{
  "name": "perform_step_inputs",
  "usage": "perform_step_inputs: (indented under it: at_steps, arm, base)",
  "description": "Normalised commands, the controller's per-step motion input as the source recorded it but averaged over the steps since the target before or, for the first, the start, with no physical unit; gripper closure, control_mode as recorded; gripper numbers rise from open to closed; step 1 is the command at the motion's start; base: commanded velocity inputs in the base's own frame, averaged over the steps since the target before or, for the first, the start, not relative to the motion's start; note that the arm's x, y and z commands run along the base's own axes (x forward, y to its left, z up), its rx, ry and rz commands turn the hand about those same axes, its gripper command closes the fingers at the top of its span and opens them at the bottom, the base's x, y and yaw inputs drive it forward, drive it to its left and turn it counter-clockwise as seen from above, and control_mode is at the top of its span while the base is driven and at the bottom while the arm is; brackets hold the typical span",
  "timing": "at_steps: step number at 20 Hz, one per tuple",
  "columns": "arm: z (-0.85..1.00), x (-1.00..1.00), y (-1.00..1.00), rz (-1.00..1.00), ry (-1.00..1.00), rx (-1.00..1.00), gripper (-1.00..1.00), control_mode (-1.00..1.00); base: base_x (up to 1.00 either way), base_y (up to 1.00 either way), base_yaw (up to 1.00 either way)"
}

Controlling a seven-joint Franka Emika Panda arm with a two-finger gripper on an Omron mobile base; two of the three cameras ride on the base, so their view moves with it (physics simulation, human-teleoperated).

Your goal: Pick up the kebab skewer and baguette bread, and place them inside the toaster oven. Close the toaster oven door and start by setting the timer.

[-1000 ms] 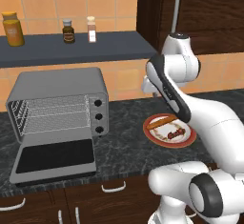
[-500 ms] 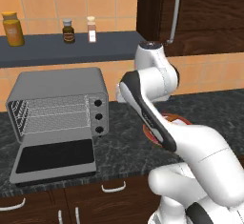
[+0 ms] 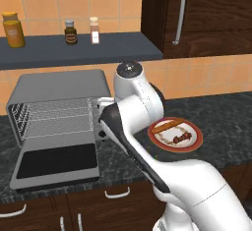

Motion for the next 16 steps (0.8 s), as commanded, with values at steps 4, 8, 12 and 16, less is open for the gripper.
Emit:
perform_step_inputs:
  at_steps: [4, 8, 12, 16]
  arm:
    - [-0.26, -0.04, 0.94, 0.17, -0.19, 0.0, -1.0, -1.0]
    - [-0.13, 0.02, 1.0, 0.14, -0.23, -0.01, -1.0, -1.0]
    - [-0.01, 0.0, 1.0, 0.05, -0.13, -0.09, -1.0, -1.0]
    - [0.0, 0.01, 0.51, 0.0, -0.22, -0.03, -1.0, -1.0]
  base:
    - [0.0, 0.0, 0.0]
    - [0.0, 0.0, 0.0]
    - [0.0, 0.0, 0.0]
    - [0.0, 0.0, 0.0]
